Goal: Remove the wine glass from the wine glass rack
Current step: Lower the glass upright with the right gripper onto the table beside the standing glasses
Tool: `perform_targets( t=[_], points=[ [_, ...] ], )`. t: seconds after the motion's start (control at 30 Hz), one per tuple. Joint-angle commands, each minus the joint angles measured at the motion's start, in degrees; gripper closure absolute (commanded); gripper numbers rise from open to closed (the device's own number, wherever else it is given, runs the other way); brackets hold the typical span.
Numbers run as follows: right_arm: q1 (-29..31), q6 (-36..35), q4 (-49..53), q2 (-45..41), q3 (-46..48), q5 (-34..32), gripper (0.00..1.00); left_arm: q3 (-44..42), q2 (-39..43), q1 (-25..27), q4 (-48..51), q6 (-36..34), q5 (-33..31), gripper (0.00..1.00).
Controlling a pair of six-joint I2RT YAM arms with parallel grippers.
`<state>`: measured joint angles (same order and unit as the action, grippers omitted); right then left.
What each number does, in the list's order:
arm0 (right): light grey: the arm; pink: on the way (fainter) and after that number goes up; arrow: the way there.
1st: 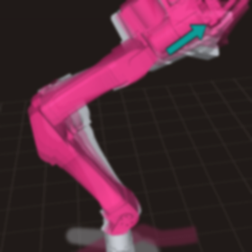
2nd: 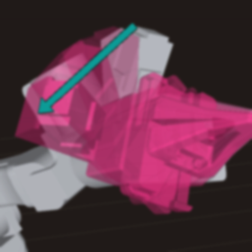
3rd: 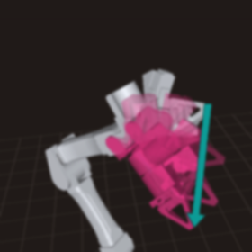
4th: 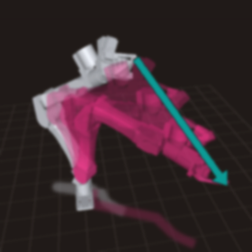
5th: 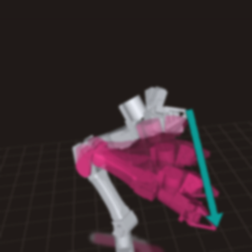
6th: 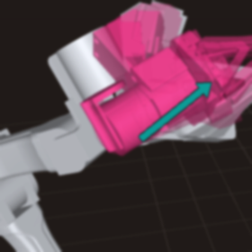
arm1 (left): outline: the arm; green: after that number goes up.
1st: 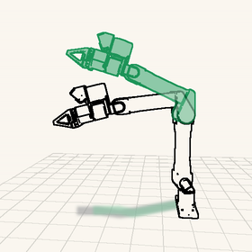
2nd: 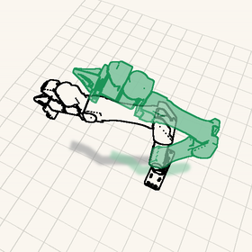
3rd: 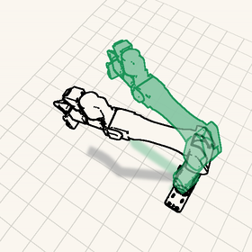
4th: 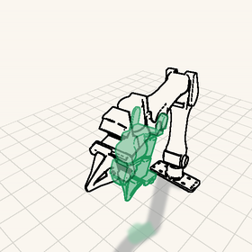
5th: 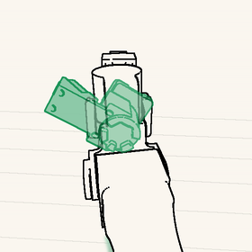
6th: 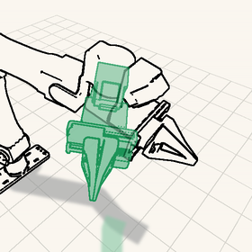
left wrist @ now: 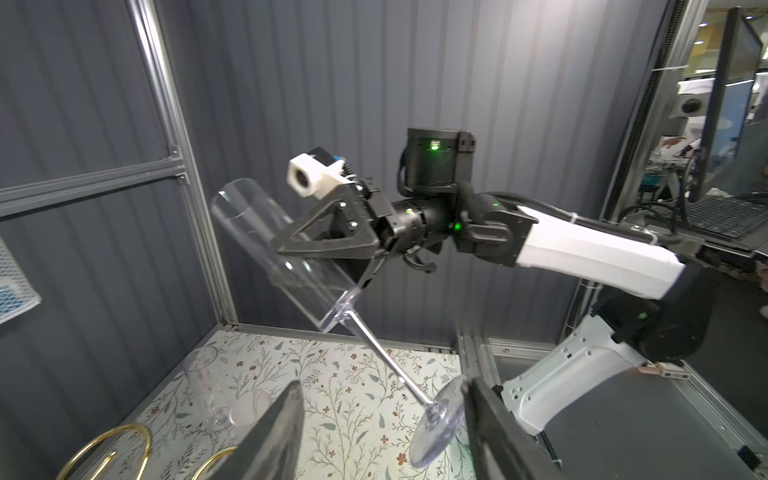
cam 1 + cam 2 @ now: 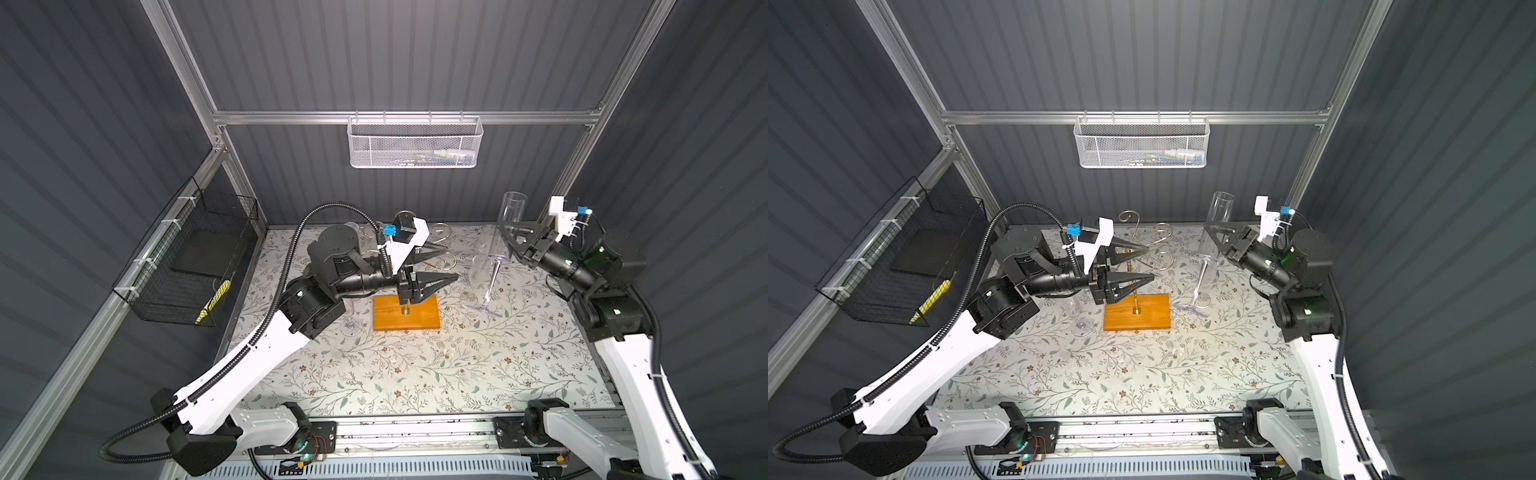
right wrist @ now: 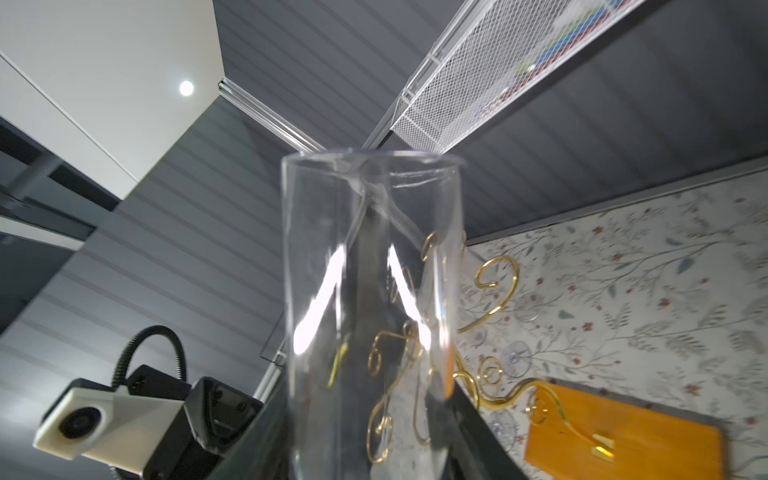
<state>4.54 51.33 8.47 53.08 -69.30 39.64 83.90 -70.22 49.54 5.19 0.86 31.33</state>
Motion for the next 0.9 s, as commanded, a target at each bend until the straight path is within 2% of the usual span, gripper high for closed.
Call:
perform_targets(
  t=[0.0, 0.1, 0.27, 0.5, 0.87],
  points=[
    [-0.3, -15.8, 10.1, -5.1, 1.7, -10.0, 0.66, -1.7, 2.9, 0.1, -0.1, 0.5, -5.3, 0.37],
    [-0.3, -20.9, 9.4, -10.6, 7.9, -16.4, 0.68, -2.3, 4.3, 0.2, 0.1, 0.6, -6.7, 0.37],
    [-0.2, -24.9, 5.1, -16.7, 18.1, -23.6, 0.68, -2.3, 5.9, 0.2, 1.6, -0.1, -8.3, 0.37],
    [0.2, -26.7, -5.1, -22.1, 31.0, -27.1, 0.73, -2.3, 6.5, 0.2, 3.2, -0.8, -7.9, 0.39],
    [6.2, -30.0, -13.8, -20.9, 39.1, -30.7, 0.71, -4.9, 7.9, 0.2, 4.4, -2.1, -9.6, 0.39]
  ],
)
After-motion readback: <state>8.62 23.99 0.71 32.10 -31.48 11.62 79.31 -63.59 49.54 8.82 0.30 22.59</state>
